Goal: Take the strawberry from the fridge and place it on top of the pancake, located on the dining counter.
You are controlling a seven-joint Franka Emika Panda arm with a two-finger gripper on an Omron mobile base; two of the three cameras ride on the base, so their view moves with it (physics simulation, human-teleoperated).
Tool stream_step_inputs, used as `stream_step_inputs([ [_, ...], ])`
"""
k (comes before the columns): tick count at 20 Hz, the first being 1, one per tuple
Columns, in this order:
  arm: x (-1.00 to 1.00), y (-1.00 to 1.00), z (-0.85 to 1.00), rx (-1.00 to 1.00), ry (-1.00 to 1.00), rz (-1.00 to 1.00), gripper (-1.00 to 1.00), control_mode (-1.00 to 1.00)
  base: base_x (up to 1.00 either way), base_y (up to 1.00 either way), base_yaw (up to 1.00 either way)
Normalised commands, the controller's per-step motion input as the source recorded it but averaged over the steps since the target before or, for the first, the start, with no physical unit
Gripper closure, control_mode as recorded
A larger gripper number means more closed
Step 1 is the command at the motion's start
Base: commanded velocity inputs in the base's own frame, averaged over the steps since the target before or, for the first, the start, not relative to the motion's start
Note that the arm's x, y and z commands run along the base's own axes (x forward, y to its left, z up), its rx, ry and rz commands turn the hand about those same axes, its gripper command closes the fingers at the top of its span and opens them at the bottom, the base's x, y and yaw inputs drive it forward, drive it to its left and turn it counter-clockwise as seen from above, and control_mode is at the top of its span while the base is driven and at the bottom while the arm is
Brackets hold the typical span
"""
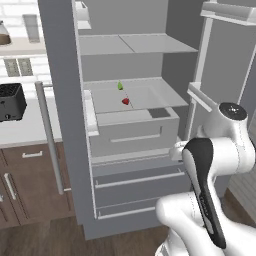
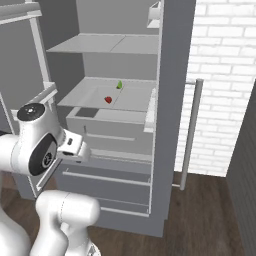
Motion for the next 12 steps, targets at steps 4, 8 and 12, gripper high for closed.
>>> stream_step_inputs([
  [4,0.00,0.00,-0.02,-0.10,0.01,-0.02,-1.00,-1.00,0.00,0.00,0.00],
  [8,0.00,0.00,-0.16,-0.03,0.00,0.00,-1.00,-1.00,0.00,0.00,0.00],
  [12,0.00,0.00,0.00,0.00,0.00,0.00,-1.00,-1.00,0.00,0.00,0.00],
])
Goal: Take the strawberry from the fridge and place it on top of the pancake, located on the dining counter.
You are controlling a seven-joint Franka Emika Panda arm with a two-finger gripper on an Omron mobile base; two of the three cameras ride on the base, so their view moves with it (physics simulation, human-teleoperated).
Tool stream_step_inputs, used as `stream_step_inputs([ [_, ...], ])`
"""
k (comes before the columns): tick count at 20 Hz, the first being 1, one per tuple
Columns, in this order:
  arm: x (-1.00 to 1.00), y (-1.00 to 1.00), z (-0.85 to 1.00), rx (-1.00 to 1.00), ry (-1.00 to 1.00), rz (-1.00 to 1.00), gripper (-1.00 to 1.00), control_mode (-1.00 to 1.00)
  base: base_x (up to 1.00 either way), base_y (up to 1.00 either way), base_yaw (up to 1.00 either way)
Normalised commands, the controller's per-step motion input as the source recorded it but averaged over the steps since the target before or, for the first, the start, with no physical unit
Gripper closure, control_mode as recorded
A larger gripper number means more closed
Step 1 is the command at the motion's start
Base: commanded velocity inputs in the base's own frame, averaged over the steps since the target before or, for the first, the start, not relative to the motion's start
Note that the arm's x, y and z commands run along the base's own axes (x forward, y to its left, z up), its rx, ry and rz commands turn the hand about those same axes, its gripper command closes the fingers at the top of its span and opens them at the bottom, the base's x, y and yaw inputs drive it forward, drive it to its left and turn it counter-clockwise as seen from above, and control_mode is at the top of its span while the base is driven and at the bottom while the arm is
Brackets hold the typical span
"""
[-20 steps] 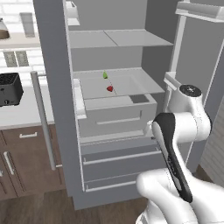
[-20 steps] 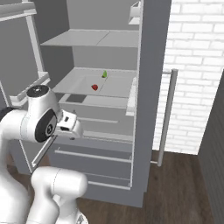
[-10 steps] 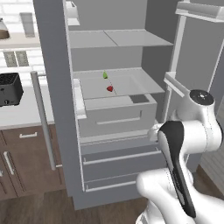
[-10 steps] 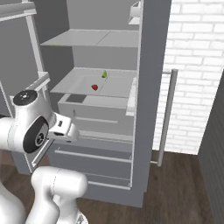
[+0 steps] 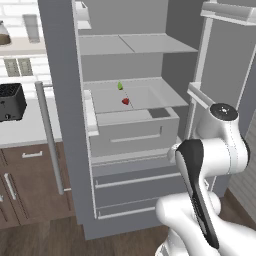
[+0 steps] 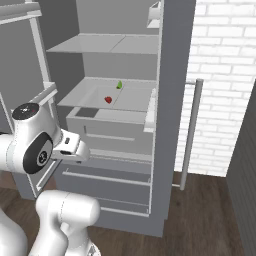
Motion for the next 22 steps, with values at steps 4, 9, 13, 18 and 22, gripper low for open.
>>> stream_step_inputs([
  [4,0.00,0.00,0.00,0.00,0.00,0.00,-1.00,-1.00,0.00,0.00,0.00],
  [9,0.01,0.00,0.00,0.00,0.00,0.00,-1.00,1.00,0.10,0.05,0.00],
  [13,0.00,0.00,0.00,0.00,0.00,0.00,-1.00,1.00,0.52,0.16,0.00],
  [18,0.00,0.00,0.00,0.00,0.00,0.00,-1.00,1.00,0.60,0.28,0.00],
  [22,0.00,0.00,0.00,0.00,0.00,0.00,-1.00,1.00,0.61,0.27,0.00],
])
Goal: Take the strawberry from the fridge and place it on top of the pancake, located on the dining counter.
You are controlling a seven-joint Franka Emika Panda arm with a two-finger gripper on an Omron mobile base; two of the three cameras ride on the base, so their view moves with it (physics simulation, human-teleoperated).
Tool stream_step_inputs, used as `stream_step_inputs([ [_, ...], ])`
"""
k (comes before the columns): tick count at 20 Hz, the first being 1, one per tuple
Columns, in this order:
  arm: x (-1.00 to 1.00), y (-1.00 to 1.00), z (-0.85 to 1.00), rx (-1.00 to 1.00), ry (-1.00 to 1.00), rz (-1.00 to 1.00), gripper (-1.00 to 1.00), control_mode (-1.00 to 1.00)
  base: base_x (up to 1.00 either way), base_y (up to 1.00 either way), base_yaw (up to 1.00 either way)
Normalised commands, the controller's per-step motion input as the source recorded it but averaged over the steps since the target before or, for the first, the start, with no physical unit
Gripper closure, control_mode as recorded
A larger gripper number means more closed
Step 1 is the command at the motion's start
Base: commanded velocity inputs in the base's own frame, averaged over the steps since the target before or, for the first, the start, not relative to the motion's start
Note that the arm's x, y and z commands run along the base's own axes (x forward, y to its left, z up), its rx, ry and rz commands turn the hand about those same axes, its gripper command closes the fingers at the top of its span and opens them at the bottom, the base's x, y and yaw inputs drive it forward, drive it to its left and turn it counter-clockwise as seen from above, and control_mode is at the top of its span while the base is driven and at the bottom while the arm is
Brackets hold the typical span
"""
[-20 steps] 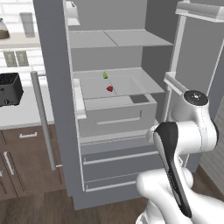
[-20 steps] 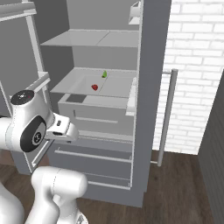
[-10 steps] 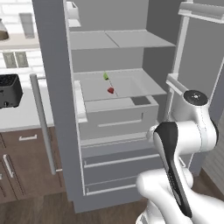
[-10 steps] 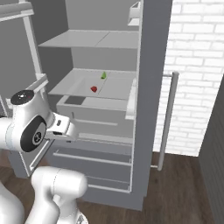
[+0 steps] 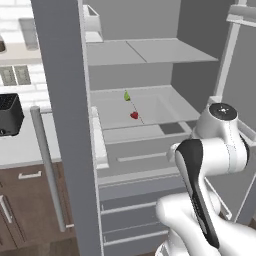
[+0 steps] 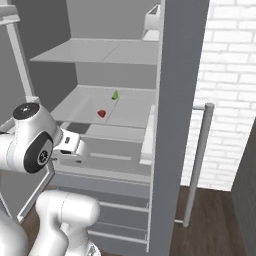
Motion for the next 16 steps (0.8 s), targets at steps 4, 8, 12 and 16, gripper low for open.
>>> stream_step_inputs([
  [4,0.00,0.00,0.00,0.00,0.00,0.00,-1.00,1.00,0.59,0.22,0.00],
  [8,0.00,0.00,0.00,0.00,0.00,0.00,-1.00,1.00,0.51,0.13,0.01],
  [12,0.00,0.00,0.00,0.00,0.00,0.00,-1.00,1.00,0.46,0.10,0.02],
  [16,0.00,0.00,0.00,0.00,0.00,0.00,-1.00,1.00,0.41,0.09,0.02],
])
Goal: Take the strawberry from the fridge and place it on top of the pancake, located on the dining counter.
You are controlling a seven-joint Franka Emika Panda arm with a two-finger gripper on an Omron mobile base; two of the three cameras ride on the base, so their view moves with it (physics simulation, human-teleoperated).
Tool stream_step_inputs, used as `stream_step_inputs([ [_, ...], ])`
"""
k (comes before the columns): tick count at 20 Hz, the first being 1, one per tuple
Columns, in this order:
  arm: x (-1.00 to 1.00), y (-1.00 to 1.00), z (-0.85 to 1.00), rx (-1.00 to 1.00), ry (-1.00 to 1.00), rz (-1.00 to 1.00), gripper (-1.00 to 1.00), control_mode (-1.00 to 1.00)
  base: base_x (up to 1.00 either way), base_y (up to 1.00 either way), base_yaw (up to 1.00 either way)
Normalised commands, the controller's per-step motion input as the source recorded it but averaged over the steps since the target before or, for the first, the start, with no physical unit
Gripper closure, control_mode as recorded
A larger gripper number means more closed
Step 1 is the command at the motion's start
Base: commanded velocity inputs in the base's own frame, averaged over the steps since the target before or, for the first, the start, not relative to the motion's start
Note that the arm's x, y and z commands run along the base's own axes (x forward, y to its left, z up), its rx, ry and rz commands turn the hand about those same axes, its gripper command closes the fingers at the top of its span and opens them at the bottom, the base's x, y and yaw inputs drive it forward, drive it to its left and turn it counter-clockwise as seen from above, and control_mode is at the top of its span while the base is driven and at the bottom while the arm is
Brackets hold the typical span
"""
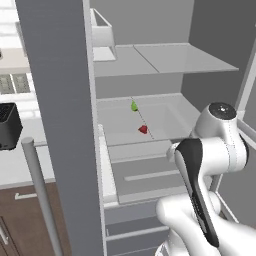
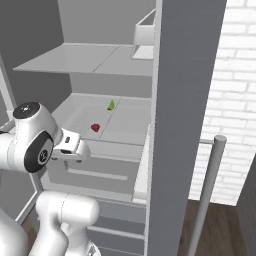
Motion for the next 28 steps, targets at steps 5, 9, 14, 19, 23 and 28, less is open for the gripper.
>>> stream_step_inputs([
  [5,0.00,0.00,0.00,0.00,0.00,0.00,-1.00,1.00,0.27,0.03,0.02],
  [9,0.18,0.00,0.00,0.00,-0.03,0.06,-1.00,-1.00,0.12,0.01,0.02],
  [14,0.71,0.23,0.16,0.03,-0.14,0.21,-1.00,-1.00,0.00,0.00,0.00],
  [19,0.82,0.31,0.27,-0.01,-0.07,0.12,-1.00,-1.00,0.00,0.00,0.00],
  [23,0.85,0.07,0.07,-0.04,-0.01,0.00,-1.00,-1.00,0.00,0.00,0.00],
  [28,0.92,-0.05,-0.13,-0.01,0.00,0.00,-1.00,-1.00,0.00,0.00,0.00],
])
